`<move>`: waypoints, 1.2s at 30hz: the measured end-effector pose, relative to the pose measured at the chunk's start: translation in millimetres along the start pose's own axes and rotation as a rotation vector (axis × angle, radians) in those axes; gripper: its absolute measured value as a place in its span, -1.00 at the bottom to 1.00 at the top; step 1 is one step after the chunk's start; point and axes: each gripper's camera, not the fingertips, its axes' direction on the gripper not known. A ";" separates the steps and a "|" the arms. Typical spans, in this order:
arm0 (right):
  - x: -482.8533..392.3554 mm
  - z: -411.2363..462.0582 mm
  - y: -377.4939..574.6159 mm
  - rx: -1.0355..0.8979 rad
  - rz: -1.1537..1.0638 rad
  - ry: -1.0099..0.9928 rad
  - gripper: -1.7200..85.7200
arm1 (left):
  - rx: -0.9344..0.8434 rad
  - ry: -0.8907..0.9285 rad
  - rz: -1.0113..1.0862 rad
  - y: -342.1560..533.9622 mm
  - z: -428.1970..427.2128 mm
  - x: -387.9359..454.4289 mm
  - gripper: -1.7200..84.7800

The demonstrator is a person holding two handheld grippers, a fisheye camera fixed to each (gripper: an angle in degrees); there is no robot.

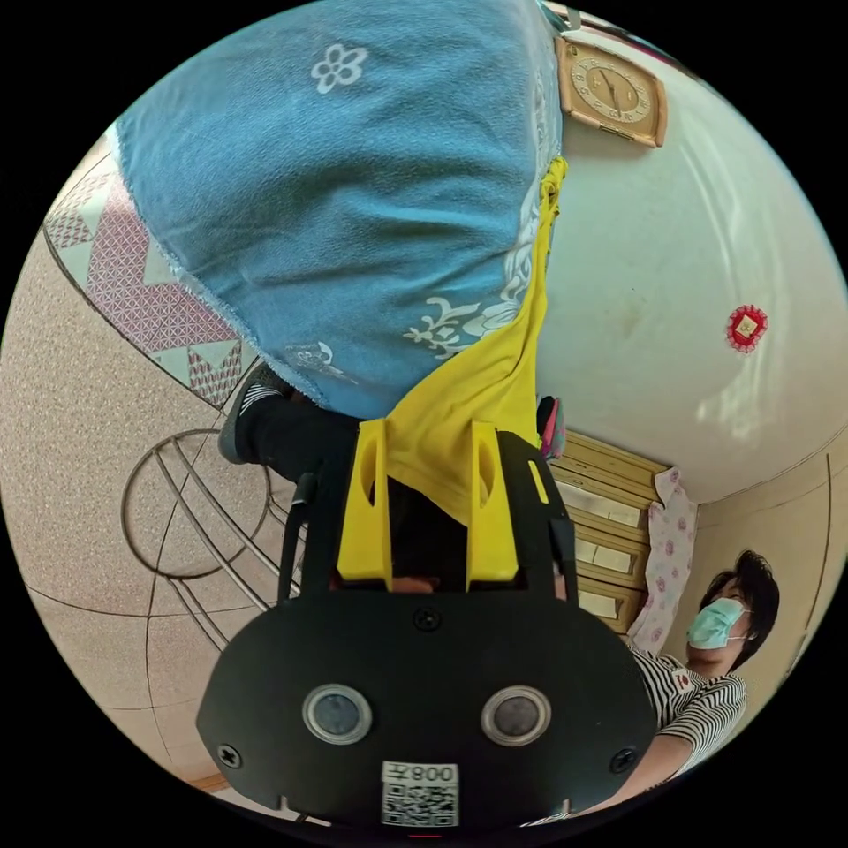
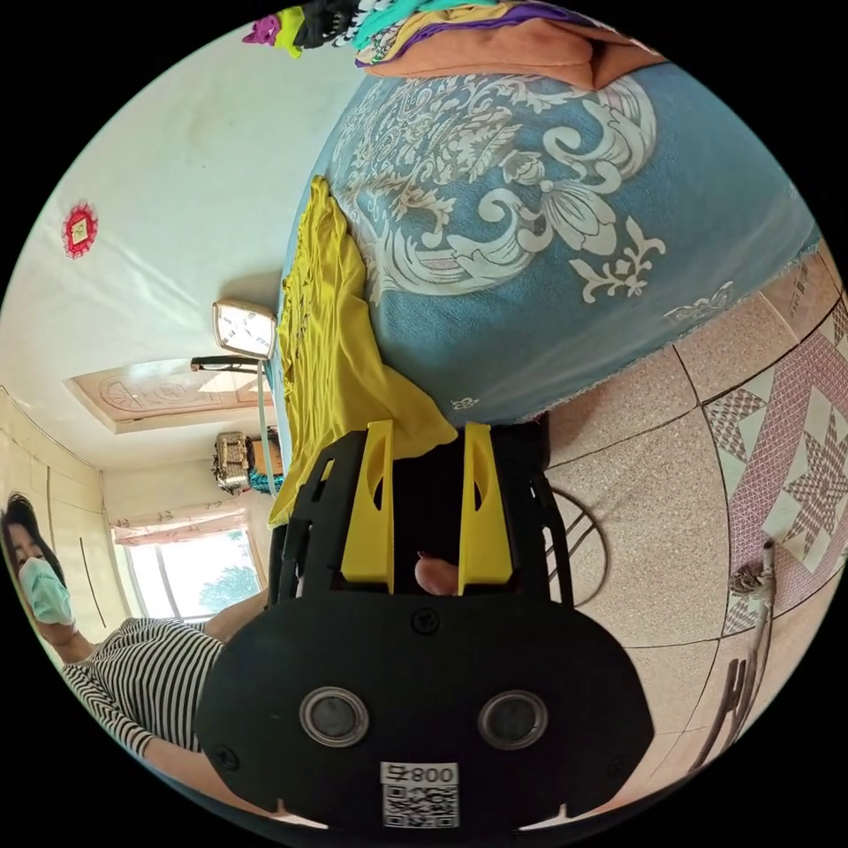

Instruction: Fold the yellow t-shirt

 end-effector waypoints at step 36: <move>-61.2 -123.7 40.8 -0.012 -0.322 -0.341 -0.94 | 0.064 0.159 0.247 91.1 -107.7 219.3 -0.87</move>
